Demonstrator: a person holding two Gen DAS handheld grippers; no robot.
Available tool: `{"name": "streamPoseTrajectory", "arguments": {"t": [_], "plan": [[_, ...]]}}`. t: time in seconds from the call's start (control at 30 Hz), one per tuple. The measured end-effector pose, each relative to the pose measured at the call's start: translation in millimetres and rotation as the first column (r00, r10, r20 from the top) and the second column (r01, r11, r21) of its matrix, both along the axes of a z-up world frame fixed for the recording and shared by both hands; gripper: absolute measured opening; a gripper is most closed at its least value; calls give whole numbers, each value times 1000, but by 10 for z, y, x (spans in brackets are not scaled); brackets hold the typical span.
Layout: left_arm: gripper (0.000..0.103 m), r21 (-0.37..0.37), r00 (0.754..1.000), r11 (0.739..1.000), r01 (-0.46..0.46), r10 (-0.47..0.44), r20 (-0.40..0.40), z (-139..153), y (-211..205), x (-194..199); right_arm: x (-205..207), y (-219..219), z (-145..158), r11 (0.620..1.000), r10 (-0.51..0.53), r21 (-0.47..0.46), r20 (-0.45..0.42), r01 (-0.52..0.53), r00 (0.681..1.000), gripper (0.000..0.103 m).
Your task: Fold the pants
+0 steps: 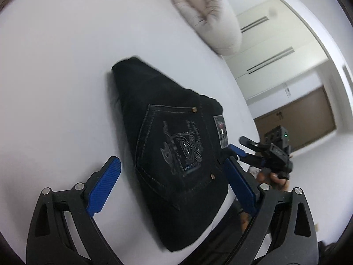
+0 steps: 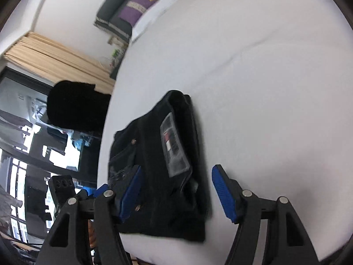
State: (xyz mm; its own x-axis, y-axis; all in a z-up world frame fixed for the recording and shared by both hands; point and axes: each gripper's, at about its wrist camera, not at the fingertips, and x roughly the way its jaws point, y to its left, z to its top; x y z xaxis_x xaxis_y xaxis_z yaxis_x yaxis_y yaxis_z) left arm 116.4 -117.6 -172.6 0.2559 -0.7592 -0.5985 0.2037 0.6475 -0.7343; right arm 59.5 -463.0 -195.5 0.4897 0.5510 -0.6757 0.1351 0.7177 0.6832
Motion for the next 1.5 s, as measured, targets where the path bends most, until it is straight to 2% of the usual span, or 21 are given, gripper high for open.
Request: {"name": "streamPoseTrajectory", "arguments": {"t": [0.03,0.1,0.13,0.27,0.3,0.37,0.5,0.57,0.67,0.8,0.97,1.1,1.2,1.33,1.43,1.5], "plan": [[91,4,1000,1000,8,-8,-24,-47,-40,49,70,-14,-48,1000,7,-9,-22,-7,1000,68],[76,14,998,1000,24,-23,-65,-148,-137,144,189,0,-156,1000,31,-4,-58,-31,998,68],[74,19,996,999,29,-27,-84,-201,-179,186,240,29,-195,999,47,-1,-68,-47,997,68],[54,49,991,998,42,-35,-125,-354,-317,273,389,104,-266,996,85,2,-86,-85,993,68],[46,54,991,998,42,-34,-132,-379,-337,293,412,122,-279,996,88,3,-90,-88,992,65],[42,54,989,997,46,-38,-143,-404,-344,309,441,181,-329,995,102,8,-113,-102,988,39],[32,61,990,997,55,-46,-136,-375,-360,308,392,327,-265,992,90,-79,-114,-99,989,36],[28,66,991,996,58,-50,-120,-358,-391,301,337,404,-149,990,74,-114,-98,-85,992,27],[21,67,994,997,48,-42,-100,-266,-365,276,260,573,83,985,78,-152,-49,-85,996,23],[19,75,999,996,43,-41,-30,-13,-232,211,201,986,419,965,124,-234,7,-119,992,22],[19,128,998,992,3,-12,66,289,163,346,396,1301,614,963,162,-226,49,-147,986,21],[19,194,988,980,-36,7,152,559,539,707,812,1532,714,968,174,-198,78,-156,982,20],[19,245,982,968,-46,-1,187,666,787,1068,1198,1702,723,969,187,-182,82,-170,979,20],[19,284,983,957,-53,0,183,562,997,1518,1647,1844,593,974,182,-147,58,-172,982,20],[19,290,987,955,-66,21,158,341,1153,1781,1930,1875,388,981,165,-113,34,-160,986,19],[19,296,992,952,-73,38,122,131,1435,1982,2080,1858,214,984,151,-92,12,-150,988,17]]}}
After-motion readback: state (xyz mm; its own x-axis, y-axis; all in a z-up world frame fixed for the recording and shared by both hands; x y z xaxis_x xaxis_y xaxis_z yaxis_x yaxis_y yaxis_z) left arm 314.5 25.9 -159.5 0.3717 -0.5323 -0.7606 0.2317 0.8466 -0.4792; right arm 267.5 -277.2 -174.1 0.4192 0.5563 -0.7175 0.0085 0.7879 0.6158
